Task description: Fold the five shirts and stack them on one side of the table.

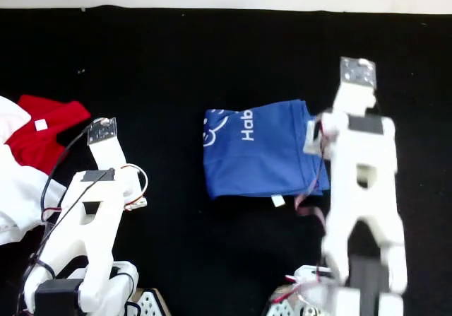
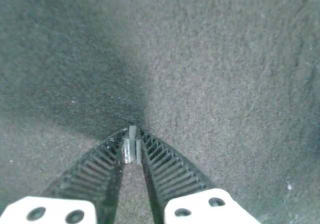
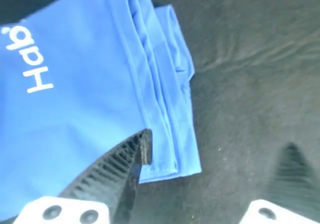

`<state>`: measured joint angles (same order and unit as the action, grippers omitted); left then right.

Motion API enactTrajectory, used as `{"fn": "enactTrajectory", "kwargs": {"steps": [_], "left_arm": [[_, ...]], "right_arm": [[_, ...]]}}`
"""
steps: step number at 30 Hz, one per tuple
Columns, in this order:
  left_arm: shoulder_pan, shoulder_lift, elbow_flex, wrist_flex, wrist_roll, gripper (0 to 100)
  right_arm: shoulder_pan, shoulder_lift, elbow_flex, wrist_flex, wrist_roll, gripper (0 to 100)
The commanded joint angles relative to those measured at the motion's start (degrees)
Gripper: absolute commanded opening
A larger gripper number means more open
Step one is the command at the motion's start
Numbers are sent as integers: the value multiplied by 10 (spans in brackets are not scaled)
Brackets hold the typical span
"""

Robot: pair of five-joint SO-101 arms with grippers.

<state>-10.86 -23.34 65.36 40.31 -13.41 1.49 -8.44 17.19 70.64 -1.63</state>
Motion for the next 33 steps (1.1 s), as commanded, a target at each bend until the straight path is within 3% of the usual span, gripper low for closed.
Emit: {"fn": "enactTrajectory", "kwargs": {"steps": [1, 8, 20, 23, 29, 33], "left_arm": [[-13, 3, 0, -11, -2, 8], [-13, 4, 0, -11, -2, 8], [-14, 4, 0, -14, -1, 8], [-14, 4, 0, -14, -1, 8], [-14, 4, 0, -14, -1, 8], [-14, 4, 0, -14, -1, 8]], "right_arm": [[-25, 138, -166, 77, -8, 435], [-68, 313, -372, 176, -11, 435], [-81, 503, -502, 182, 11, 432], [-80, 556, -526, 182, 38, 355], [-60, 634, -612, 184, 82, 36], [-28, 664, -659, 190, 103, 7]]}}
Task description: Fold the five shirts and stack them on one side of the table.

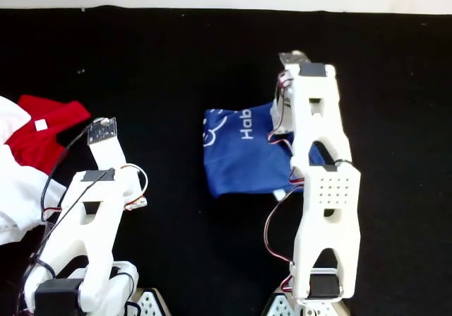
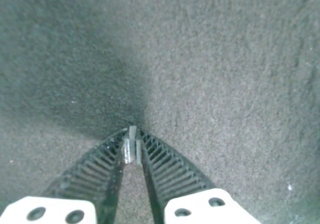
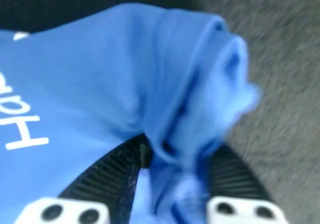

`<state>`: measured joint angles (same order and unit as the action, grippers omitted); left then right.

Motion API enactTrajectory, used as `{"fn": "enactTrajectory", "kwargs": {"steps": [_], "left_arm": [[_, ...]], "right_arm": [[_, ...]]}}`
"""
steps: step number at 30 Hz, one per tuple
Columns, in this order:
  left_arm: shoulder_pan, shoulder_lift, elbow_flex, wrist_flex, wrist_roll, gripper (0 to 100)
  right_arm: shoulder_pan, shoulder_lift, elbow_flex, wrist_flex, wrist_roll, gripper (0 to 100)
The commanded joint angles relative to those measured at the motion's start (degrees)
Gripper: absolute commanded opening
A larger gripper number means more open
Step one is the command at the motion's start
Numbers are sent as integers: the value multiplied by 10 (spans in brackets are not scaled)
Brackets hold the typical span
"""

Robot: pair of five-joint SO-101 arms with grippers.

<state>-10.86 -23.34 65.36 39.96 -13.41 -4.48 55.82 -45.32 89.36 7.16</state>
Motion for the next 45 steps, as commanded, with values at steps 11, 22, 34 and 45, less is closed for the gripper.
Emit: {"fn": "enactTrajectory", "kwargs": {"steps": [11, 22, 34, 45], "left_arm": [[-14, 4, 0, -11, -1, 8], [-14, 4, 0, -11, -1, 8], [-14, 4, 1, -11, -1, 8], [-14, 4, 1, -11, -1, 8]], "right_arm": [[173, 29, -251, -23, 149, 6], [210, 89, -255, -327, 174, 6], [262, 158, -259, -449, 173, 6], [262, 107, -325, -314, 171, 221]]}}
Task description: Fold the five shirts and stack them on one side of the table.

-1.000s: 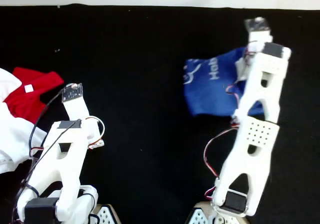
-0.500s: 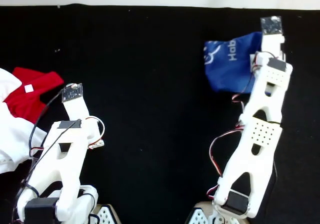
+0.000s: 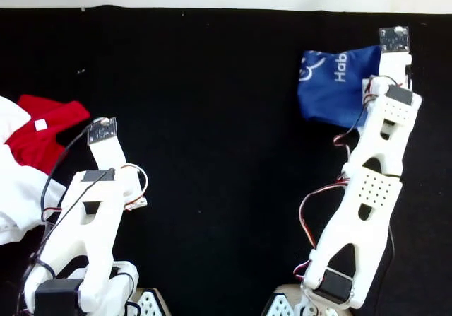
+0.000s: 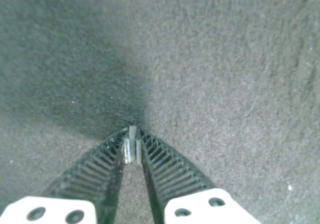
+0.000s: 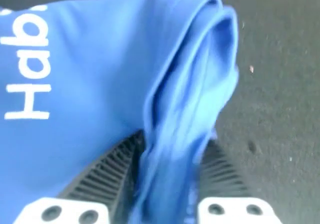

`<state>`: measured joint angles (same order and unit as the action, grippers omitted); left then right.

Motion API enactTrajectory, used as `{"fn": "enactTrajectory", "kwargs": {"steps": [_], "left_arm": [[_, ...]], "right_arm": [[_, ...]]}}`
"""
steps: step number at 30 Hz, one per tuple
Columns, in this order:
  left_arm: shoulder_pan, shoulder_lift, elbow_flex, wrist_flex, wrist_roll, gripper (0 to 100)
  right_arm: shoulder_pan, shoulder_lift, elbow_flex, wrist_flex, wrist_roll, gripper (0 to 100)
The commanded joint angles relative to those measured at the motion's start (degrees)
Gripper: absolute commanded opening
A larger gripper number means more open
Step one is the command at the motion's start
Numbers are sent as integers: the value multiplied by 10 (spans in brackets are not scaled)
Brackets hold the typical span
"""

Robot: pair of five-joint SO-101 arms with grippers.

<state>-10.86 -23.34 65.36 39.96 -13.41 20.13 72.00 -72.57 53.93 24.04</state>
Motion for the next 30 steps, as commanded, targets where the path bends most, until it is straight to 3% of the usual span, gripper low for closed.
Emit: {"fn": "enactTrajectory", "kwargs": {"steps": [1, 9, 12, 21, 25, 30], "left_arm": [[-14, 4, 1, -11, -1, 8], [-14, 4, 1, -11, -1, 8], [-14, 4, 1, -11, -1, 8], [-14, 4, 1, -11, -1, 8], [-14, 4, 1, -11, -1, 8], [-14, 4, 1, -11, -1, 8]], "right_arm": [[17, -60, -68, 46, 3, 215], [25, -73, -220, 72, 3, 148], [24, -75, -291, 167, 3, 124], [-24, -201, -284, 476, 3, 101], [-38, -251, -279, 474, 2, 101], [-44, -333, -275, 474, -51, 101]]}}
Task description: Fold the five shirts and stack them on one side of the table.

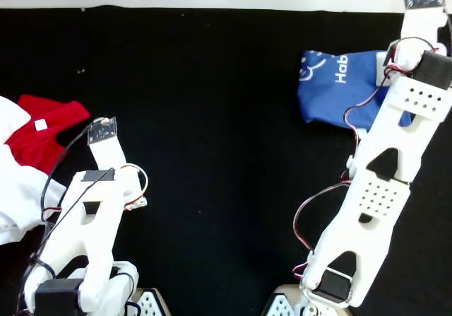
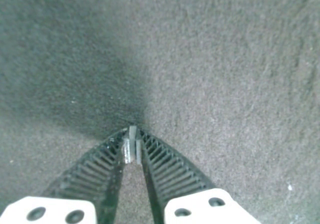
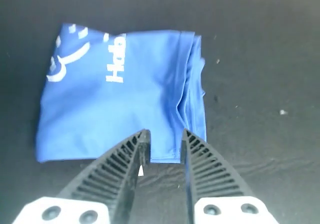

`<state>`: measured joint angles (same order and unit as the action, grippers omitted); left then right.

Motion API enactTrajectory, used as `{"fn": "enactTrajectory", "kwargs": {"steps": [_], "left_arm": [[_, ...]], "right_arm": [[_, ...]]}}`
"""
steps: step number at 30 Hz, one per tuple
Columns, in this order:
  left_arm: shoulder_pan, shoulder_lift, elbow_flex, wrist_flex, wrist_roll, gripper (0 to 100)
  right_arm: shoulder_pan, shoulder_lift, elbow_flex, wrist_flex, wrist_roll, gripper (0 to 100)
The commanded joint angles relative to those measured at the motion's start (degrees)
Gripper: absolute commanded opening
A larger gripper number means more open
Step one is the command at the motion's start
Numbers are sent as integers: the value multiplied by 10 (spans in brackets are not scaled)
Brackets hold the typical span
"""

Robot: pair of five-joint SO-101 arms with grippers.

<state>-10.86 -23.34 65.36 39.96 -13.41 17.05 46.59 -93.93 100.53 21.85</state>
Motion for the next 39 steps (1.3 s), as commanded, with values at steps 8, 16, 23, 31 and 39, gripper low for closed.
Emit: {"fn": "enactTrajectory", "kwargs": {"steps": [8, 16, 23, 31, 39], "left_arm": [[-14, 4, 1, -11, -1, 8], [-14, 4, 1, -11, -1, 8], [-14, 4, 1, -11, -1, 8], [-14, 4, 1, -11, -1, 8], [-14, 4, 1, -11, -1, 9]], "right_arm": [[-93, -339, 192, 8, -39, 99], [-238, -655, 758, -19, -81, 98], [-269, -858, 1320, -368, -84, 98], [-269, -967, 1706, -666, -85, 98], [-269, -974, 1797, -728, -154, 98]]}}
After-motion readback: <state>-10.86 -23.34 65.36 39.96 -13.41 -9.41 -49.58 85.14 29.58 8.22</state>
